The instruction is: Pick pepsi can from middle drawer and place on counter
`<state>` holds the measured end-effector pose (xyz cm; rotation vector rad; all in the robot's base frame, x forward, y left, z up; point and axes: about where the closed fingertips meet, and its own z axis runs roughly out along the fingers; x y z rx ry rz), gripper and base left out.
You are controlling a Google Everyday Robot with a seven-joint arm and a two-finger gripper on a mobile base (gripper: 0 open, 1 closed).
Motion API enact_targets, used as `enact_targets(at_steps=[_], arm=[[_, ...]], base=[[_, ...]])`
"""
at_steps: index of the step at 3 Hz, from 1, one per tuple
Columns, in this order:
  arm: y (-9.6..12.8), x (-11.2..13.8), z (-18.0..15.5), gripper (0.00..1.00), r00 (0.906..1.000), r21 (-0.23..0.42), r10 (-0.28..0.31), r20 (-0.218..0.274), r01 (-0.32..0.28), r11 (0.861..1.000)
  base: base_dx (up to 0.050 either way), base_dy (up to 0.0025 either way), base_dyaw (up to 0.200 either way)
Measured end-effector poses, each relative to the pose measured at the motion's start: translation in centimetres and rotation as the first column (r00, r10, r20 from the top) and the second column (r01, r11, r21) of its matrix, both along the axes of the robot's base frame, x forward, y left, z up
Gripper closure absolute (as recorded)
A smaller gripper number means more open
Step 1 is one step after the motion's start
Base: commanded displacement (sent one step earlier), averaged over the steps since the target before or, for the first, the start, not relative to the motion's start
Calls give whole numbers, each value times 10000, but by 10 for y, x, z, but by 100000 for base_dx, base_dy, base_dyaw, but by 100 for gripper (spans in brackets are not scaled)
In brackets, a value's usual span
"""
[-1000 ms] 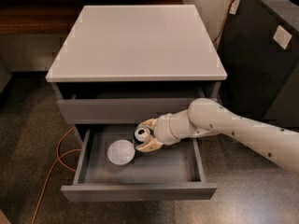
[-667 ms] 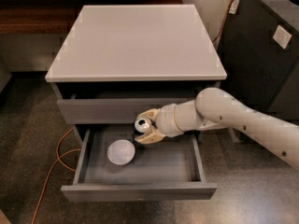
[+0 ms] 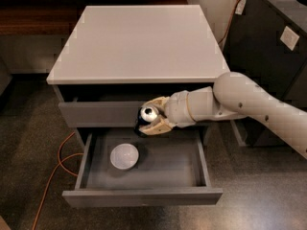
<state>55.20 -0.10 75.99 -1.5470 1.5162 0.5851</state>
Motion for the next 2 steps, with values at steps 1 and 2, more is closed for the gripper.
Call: enact_targets(at_steps=[1, 2], arm=[[-1, 1, 47, 100, 9990, 159, 389, 211, -393, 9991], [-4, 3, 74, 100, 9976, 70, 592, 359, -595, 9982]], base=[[0, 0, 0], [0, 0, 0]])
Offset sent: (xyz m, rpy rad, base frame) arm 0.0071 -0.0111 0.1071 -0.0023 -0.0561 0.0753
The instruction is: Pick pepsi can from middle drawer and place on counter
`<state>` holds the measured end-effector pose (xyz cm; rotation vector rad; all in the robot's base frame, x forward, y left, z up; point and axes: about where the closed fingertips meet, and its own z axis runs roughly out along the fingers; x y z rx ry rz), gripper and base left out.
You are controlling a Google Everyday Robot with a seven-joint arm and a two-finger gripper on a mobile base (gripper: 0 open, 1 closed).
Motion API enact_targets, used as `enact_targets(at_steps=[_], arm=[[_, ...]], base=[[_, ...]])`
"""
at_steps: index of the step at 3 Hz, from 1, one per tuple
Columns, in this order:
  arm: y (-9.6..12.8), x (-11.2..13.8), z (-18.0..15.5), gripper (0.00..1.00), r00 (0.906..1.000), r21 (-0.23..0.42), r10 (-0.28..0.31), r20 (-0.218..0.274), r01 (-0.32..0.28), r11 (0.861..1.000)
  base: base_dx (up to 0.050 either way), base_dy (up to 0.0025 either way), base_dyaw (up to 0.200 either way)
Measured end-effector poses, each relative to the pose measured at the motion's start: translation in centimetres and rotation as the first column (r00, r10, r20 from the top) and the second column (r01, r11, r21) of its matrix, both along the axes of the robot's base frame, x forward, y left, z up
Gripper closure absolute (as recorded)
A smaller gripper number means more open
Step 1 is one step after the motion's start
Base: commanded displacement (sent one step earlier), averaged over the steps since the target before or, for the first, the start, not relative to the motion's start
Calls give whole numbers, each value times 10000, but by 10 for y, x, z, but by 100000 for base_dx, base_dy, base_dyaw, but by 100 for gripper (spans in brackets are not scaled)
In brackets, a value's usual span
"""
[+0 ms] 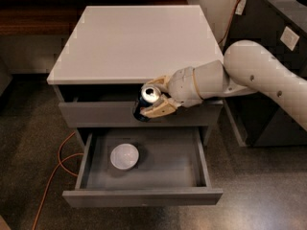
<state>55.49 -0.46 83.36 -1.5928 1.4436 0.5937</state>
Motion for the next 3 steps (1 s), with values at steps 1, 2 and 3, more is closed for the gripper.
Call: enact_targets(at_steps=[1, 2, 3], arm=[[-2, 5, 32, 100, 9993, -283, 229, 293, -220, 9994], [-20, 25, 78, 100, 9957, -492, 234, 895, -190, 9986], [-20, 25, 78, 100, 9957, -496, 236, 893, -192, 9986]], base=[[0, 0, 0], [0, 0, 0], [0, 0, 0]])
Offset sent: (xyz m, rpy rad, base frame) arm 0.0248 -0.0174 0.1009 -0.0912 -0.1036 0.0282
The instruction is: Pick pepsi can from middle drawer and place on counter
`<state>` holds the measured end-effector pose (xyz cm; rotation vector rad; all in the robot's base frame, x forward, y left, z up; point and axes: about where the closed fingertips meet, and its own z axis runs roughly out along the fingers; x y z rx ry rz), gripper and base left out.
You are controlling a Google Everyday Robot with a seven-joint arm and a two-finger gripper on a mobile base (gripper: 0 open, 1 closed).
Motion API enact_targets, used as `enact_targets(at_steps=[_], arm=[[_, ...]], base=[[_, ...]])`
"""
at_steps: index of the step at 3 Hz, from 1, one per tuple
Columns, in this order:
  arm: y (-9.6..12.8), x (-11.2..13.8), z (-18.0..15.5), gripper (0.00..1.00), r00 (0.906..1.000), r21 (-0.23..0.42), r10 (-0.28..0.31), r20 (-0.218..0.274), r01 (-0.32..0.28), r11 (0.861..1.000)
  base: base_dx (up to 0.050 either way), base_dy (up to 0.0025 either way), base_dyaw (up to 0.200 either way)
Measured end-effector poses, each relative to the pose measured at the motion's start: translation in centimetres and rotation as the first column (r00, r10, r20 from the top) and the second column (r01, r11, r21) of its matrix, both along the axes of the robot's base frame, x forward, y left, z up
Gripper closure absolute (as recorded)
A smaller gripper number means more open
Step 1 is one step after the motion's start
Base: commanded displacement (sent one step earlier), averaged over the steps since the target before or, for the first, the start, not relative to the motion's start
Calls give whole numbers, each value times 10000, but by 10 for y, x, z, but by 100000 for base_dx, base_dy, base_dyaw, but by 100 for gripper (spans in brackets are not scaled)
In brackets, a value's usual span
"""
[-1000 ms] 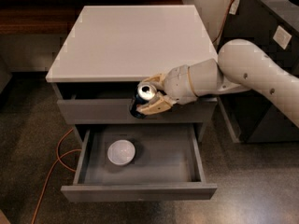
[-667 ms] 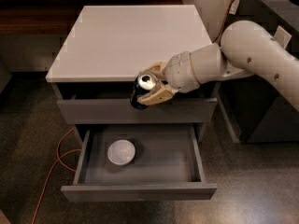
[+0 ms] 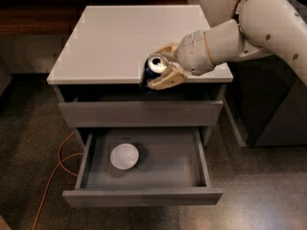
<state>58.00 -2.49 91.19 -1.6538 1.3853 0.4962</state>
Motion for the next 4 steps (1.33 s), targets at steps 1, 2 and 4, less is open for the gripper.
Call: enact_targets(at_steps=[1, 2, 4], arm=[[5, 8, 20, 100, 9999, -220, 28, -127, -31, 9998], [10, 17, 40, 100, 9997, -404, 187, -170, -194, 9990], [17, 38, 58, 100, 9773, 989, 881, -1929, -700, 9926]], base=[[0, 0, 0], [0, 0, 0], [2498, 1, -25]])
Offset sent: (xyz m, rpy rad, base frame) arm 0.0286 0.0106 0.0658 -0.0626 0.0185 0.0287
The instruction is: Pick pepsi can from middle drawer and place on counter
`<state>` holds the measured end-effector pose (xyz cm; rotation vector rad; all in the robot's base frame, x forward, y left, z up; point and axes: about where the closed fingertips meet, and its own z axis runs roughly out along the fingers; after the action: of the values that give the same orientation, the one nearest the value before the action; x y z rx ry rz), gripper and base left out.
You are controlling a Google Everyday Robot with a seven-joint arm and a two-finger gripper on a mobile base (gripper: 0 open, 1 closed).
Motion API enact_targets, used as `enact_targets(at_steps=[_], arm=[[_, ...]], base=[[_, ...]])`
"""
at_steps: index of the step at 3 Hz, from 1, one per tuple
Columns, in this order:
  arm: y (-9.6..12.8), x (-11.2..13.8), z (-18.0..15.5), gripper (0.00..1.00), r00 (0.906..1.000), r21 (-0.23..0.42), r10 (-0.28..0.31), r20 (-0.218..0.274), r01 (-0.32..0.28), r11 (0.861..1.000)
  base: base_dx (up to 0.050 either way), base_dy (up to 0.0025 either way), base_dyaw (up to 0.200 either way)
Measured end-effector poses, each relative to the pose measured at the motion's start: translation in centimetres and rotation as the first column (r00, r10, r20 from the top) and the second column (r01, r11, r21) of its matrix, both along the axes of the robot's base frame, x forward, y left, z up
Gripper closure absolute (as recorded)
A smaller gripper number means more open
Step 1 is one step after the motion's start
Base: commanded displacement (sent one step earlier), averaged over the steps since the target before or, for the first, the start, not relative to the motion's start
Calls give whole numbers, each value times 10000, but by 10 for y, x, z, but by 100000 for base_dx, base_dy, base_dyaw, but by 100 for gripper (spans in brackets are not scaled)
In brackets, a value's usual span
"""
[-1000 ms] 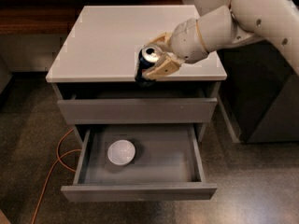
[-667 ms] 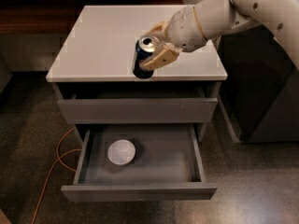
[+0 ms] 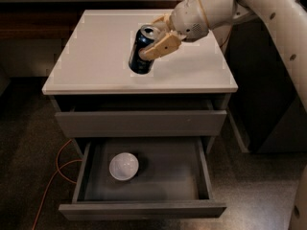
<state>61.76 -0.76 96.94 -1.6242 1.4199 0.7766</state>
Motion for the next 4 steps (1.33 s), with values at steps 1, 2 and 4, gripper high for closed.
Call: enact_targets(at_steps=[1, 2, 4], arm=[[0, 0, 0, 100, 10000, 0, 0, 0, 0, 10000], [-4, 2, -7, 100, 9999, -148, -107, 2, 107, 9998], [-52, 30, -83, 100, 9930, -2058, -1176, 54, 1162, 9717]], base=[[4986, 8, -205], [0, 0, 0], [0, 0, 0]])
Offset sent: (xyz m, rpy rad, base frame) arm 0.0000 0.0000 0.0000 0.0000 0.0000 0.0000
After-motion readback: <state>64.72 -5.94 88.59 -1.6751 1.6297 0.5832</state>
